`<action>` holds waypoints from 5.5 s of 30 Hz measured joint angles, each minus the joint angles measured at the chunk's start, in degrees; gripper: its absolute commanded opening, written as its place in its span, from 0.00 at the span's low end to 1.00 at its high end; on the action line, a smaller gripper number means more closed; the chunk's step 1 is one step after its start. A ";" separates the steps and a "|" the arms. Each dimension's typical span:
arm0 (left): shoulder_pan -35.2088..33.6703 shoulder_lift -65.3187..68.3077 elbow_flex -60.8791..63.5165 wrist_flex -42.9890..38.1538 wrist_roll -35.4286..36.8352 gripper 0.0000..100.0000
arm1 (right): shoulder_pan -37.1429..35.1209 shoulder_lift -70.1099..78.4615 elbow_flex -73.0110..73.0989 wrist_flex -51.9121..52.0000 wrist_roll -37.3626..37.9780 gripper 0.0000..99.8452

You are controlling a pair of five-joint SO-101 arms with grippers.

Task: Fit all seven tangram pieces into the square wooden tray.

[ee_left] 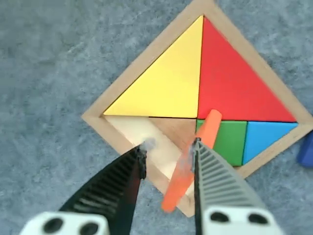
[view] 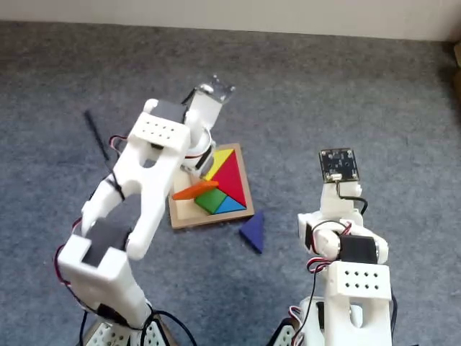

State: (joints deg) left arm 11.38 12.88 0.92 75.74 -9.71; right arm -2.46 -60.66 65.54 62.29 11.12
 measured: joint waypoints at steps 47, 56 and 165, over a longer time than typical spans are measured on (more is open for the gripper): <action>3.60 -2.11 10.11 1.67 0.00 0.10 | 0.00 0.00 1.58 0.00 1.93 0.11; 3.25 -14.24 12.92 3.60 0.00 0.11 | 0.00 0.00 1.58 -1.67 1.93 0.11; -17.58 -40.26 36.31 -10.99 4.31 0.10 | -19.60 7.30 -12.40 10.29 -11.52 0.23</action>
State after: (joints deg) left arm -6.20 -27.38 37.23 64.75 -5.41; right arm -22.07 -53.36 53.14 72.57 -0.40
